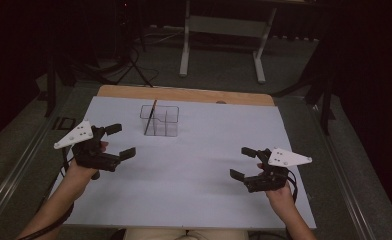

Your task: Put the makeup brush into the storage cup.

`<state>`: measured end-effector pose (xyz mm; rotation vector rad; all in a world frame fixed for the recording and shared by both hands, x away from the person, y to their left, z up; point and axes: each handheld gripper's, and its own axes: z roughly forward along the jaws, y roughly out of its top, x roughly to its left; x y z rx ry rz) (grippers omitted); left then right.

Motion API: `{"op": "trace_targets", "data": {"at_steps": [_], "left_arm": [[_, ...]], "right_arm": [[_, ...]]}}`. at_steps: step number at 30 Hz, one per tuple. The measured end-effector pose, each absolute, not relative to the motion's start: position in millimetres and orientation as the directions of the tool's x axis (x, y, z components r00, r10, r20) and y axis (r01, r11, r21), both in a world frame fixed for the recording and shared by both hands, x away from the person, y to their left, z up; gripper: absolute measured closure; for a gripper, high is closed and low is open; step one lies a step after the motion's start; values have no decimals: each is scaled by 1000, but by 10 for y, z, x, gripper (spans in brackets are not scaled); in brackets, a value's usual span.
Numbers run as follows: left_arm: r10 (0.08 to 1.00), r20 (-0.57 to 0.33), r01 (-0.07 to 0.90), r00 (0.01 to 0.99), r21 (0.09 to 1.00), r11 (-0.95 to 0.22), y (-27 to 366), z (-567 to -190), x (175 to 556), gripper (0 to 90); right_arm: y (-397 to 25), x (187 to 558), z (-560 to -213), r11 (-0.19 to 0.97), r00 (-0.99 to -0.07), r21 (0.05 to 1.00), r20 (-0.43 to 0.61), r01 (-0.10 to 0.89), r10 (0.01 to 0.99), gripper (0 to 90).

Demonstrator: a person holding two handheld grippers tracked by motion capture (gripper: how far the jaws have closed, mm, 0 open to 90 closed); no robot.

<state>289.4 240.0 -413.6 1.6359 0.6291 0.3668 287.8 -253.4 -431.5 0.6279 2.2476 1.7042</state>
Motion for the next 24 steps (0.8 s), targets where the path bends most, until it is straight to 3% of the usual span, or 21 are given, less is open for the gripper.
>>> {"op": "trace_targets", "data": {"at_steps": [24], "left_arm": [[549,-117,199,828,976,-92,2389,-4422,2645,19]], "right_arm": [[-2534,2870,-4353,232,-876,955,52,184,480,139]]}}
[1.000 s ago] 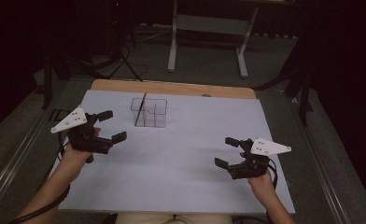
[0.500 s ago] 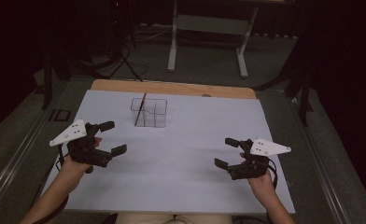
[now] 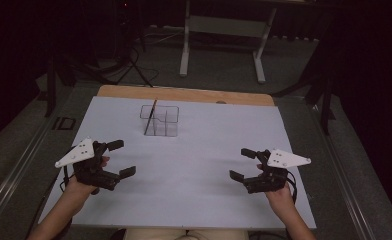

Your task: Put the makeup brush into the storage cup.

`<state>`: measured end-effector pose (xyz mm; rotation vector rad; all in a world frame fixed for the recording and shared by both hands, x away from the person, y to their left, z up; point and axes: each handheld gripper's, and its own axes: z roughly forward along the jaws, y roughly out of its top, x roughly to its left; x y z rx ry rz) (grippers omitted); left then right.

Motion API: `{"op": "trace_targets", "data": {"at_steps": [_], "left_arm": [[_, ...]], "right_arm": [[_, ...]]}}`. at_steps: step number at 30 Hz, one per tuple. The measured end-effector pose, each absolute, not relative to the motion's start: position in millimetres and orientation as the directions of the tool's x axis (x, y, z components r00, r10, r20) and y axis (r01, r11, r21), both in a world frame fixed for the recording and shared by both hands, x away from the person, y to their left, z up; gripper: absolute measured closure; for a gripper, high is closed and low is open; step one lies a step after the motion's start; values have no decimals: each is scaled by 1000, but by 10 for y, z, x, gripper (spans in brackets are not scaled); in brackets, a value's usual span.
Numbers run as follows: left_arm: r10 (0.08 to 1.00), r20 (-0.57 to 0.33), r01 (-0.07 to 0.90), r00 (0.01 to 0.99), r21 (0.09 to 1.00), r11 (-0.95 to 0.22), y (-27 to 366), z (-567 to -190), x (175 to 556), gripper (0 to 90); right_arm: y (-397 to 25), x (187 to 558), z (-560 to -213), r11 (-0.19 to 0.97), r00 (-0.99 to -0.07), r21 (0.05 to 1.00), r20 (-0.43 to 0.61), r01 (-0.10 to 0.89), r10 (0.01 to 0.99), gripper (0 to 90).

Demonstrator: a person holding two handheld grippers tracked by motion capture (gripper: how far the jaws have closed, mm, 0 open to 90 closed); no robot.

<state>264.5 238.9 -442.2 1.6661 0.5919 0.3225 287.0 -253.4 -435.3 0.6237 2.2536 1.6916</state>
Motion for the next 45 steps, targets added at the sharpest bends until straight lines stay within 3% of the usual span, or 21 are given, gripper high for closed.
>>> {"op": "trace_targets", "data": {"at_steps": [25,45], "left_arm": [[558,-79,172,826,978,-115,2426,-4606,2597,19],[557,-49,165,829,973,-160,2426,-4833,2616,19]], "right_arm": [[-2745,2688,-4400,165,-840,973,46,159,540,140],[-2724,2751,-4677,225,-842,966,-15,127,540,138]]}}
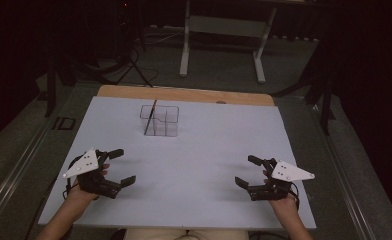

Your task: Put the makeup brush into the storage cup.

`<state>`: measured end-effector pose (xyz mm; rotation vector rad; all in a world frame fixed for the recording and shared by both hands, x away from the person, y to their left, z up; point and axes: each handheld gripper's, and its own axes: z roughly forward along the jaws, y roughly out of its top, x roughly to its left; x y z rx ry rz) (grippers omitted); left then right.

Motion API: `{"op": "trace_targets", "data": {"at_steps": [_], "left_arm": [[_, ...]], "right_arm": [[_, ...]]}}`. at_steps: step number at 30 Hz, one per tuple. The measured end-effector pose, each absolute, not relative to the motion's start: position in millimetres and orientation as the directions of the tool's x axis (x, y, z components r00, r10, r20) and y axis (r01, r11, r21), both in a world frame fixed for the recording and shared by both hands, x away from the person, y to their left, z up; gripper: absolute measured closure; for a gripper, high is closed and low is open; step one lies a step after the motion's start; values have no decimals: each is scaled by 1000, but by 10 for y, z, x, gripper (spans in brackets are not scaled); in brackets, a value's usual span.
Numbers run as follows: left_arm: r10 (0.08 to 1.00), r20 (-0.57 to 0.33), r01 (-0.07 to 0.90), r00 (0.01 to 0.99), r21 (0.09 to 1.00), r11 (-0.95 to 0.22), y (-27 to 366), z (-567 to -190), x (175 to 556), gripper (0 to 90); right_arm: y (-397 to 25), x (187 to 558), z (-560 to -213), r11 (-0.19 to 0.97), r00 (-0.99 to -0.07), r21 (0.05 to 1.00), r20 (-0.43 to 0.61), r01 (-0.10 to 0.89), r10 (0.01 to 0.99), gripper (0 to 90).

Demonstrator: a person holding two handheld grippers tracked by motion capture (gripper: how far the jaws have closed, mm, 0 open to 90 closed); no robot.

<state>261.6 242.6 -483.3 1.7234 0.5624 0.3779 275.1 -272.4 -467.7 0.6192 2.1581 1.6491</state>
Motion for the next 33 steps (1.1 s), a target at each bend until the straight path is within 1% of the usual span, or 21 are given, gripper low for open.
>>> {"op": "trace_targets", "data": {"at_steps": [2,6,9,16,33], "left_arm": [[552,-45,156,832,975,-157,2418,-4858,2614,20],[552,-70,181,831,972,-149,2413,-4877,2621,20],[550,-74,182,832,973,-145,2411,-4886,2617,20],[547,-68,177,834,973,-150,2403,-4917,2617,20],[551,-64,171,832,975,-144,2405,-4924,2584,20]], "right_arm": [[-2747,2764,-4689,226,-836,965,-13,134,549,138],[-2802,2795,-4698,183,-833,970,34,161,552,138],[-2823,2809,-4706,169,-832,970,54,175,552,140],[-2799,2813,-4741,209,-830,962,31,176,556,140],[-2829,2833,-4767,199,-817,961,43,191,575,141]]}}
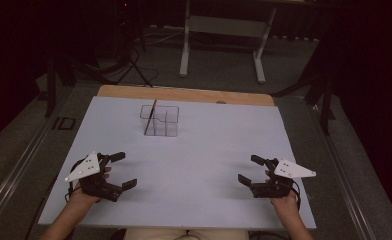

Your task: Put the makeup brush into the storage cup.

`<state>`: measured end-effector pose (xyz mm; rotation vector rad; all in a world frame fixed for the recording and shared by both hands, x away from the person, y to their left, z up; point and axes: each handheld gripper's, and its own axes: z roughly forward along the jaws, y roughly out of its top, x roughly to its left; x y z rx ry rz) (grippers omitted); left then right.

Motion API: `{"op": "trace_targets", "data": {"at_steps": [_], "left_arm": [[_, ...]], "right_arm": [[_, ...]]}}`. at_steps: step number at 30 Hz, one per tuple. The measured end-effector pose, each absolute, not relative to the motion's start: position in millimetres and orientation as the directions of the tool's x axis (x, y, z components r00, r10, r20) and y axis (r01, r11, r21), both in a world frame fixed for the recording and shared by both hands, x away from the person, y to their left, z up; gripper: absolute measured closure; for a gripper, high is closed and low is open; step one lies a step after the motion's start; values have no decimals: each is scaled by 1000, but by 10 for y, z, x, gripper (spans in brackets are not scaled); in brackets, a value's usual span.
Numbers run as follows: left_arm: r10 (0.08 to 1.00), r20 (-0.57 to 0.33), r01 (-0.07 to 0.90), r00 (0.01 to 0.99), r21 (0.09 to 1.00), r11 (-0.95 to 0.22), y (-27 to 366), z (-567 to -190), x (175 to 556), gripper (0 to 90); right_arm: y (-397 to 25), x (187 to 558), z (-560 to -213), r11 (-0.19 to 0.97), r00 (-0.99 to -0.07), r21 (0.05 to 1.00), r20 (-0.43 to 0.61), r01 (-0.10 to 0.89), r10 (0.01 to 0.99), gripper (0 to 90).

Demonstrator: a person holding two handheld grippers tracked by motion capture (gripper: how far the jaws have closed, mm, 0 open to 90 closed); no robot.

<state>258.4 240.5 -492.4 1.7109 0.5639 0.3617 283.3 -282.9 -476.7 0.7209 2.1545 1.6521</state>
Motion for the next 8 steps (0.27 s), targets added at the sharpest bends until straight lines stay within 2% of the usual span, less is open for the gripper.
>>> {"op": "trace_targets", "data": {"at_steps": [8], "left_arm": [[546,-67,175,835,973,-148,2392,-4941,2583,20]], "right_arm": [[-2830,2842,-4777,202,-813,959,45,198,580,141]]}}
